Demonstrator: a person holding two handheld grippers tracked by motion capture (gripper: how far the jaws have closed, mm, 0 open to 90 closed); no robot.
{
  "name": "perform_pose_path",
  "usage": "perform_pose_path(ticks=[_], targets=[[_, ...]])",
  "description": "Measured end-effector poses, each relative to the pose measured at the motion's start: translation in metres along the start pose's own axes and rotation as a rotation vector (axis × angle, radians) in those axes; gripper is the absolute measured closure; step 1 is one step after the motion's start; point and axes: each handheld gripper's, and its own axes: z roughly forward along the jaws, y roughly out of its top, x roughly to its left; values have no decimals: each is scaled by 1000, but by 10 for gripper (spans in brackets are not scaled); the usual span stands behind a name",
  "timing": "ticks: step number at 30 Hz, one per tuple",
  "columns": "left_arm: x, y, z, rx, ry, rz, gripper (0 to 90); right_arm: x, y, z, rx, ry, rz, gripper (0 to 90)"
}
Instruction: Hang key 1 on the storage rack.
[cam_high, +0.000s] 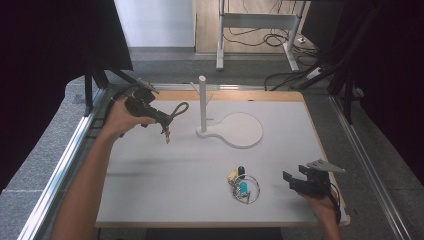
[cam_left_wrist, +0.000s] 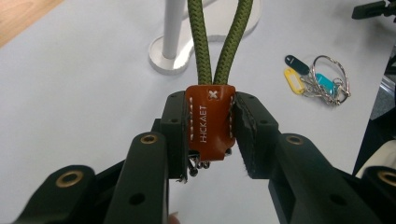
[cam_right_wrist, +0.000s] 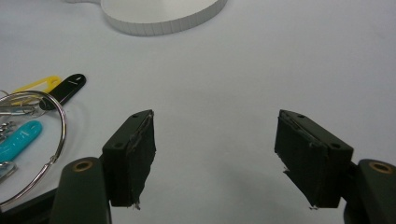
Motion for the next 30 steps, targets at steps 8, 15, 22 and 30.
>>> perform_pose_path(ticks=[8, 15, 22, 30], targets=[[13, 10, 2, -14, -22, -19, 671, 0, 0, 1, 7, 3, -2, 291], [24, 18, -4, -52, -39, -34, 671, -2, -1, 2, 9, -2, 5, 291], [31, 27, -5, -67, -45, -48, 671, -1, -1, 2, 7, -5, 3, 291], [43, 42, -1, -65, -46, -63, 671, -2, 0, 2, 4, -5, -1, 291]])
